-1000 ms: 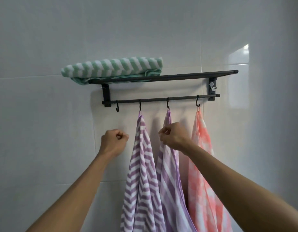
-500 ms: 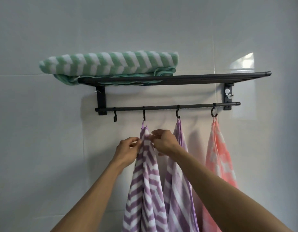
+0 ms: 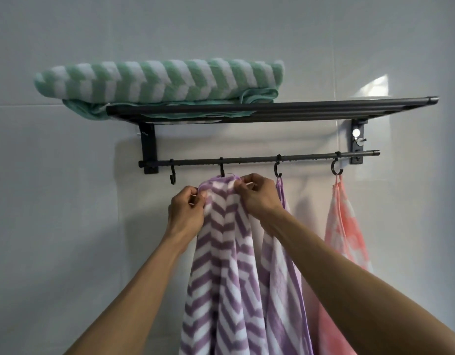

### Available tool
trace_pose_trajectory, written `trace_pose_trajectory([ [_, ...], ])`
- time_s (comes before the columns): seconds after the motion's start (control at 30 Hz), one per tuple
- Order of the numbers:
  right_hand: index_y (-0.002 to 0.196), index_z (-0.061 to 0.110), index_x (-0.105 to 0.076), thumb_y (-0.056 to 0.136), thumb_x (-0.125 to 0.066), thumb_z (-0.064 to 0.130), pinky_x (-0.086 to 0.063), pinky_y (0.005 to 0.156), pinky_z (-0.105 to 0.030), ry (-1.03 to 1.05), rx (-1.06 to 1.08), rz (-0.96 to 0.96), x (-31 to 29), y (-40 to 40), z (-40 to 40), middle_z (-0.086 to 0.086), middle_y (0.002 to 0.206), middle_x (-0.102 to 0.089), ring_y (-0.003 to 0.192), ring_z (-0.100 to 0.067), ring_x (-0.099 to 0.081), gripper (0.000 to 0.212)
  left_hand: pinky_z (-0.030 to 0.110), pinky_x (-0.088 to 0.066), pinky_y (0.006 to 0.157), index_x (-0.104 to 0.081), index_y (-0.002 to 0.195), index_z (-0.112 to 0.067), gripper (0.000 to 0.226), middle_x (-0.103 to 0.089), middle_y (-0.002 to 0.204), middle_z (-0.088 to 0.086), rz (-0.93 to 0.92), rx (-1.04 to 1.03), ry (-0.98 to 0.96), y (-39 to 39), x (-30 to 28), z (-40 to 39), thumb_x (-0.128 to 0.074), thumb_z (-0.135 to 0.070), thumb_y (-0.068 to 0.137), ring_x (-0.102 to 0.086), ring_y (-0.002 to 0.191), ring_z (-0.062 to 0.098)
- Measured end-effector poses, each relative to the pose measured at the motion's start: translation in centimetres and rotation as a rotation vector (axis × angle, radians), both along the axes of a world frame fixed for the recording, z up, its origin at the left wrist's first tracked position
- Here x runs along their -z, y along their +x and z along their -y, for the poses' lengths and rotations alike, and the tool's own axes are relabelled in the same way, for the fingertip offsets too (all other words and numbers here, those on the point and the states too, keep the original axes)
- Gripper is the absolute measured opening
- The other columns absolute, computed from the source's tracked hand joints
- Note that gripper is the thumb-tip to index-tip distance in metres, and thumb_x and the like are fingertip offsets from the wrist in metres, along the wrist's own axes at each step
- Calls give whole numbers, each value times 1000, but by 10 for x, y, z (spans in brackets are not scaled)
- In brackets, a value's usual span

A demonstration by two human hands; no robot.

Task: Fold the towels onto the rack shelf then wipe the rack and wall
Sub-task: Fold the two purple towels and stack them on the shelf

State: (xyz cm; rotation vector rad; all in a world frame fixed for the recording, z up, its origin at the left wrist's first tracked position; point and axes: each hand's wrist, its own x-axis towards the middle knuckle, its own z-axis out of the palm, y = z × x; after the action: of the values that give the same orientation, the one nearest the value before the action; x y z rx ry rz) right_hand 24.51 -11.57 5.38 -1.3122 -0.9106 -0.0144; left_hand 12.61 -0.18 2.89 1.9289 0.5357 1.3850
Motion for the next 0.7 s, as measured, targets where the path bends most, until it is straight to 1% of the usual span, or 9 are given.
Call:
trace_pose_trajectory([
  [0.1,98,17,-68,99,-63,32,-60,66,-24,27,33,26,-9,-1,3,1,87,-70,76,-15,-70,16,32,-58,70,-61,95,-21,23,-66,94,4,67,4,20,-3,-7,1,-48,-37,104,-66,85,21],
  [0.2,101,18,-67,100,-61,32,-58,61,-19,11,-20,23,-11,-5,7,-3,95,-71,77,-14,-70,16,32,-57,70,-62,95,-20,24,-67,95,6,123,28,9,-6,-8,7,-47,-38,104,-66,85,21],
  [0.27,100,18,-66,100,-61,32,-55,58,-18,1,-45,16,-13,-10,8,-4,94,-71,76,-14,-69,15,34,-59,73,-62,97,-21,25,-68,96,5,121,49,-10,-8,-8,12,-47,-39,104,-67,86,20],
  [0.37,91,24,-67,97,-65,33,-58,66,-29,1,11,34,-21,-16,8,-3,89,-72,74,-17,-68,11,36,-60,77,-63,98,-21,25,-69,97,3,97,51,-41,-11,-16,22,-48,-41,103,-68,89,19],
  [0.47,89,25,-68,96,-65,35,-62,75,-36,-2,22,36,-31,-25,11,-3,92,-73,82,-21,-71,12,32,-58,75,-62,101,-20,25,-68,98,3,139,45,-67,-18,-25,29,-47,-41,104,-68,89,19],
  [0.53,92,23,-66,98,-64,34,-61,72,-36,0,-40,52,-33,-33,16,-6,94,-73,84,-23,-72,13,35,-59,78,-61,102,-21,25,-67,99,5,160,42,-60,-26,-27,32,-45,-40,105,-67,89,20],
  [0.6,97,18,-65,99,-62,34,-58,66,-29,-16,-127,77,-29,-42,27,-8,98,-72,82,-22,-71,16,36,-58,78,-58,103,-21,26,-65,99,5,170,12,-58,-35,-23,36,-40,-40,106,-66,89,22],
  [0.63,100,15,-65,99,-61,34,-59,66,-28,-34,-182,75,-25,-48,34,-9,99,-72,81,-21,-71,19,34,-58,77,-57,105,-20,26,-64,99,5,180,-12,-58,-41,-19,40,-39,-39,107,-66,89,22],
  [0.7,97,12,-65,97,-64,37,-63,74,-35,-110,-310,36,-14,-56,47,-11,101,-73,83,-24,-72,25,31,-55,74,-57,109,-16,28,-62,100,5,208,-70,-46,-53,-15,47,-38,-36,107,-64,88,21],
])
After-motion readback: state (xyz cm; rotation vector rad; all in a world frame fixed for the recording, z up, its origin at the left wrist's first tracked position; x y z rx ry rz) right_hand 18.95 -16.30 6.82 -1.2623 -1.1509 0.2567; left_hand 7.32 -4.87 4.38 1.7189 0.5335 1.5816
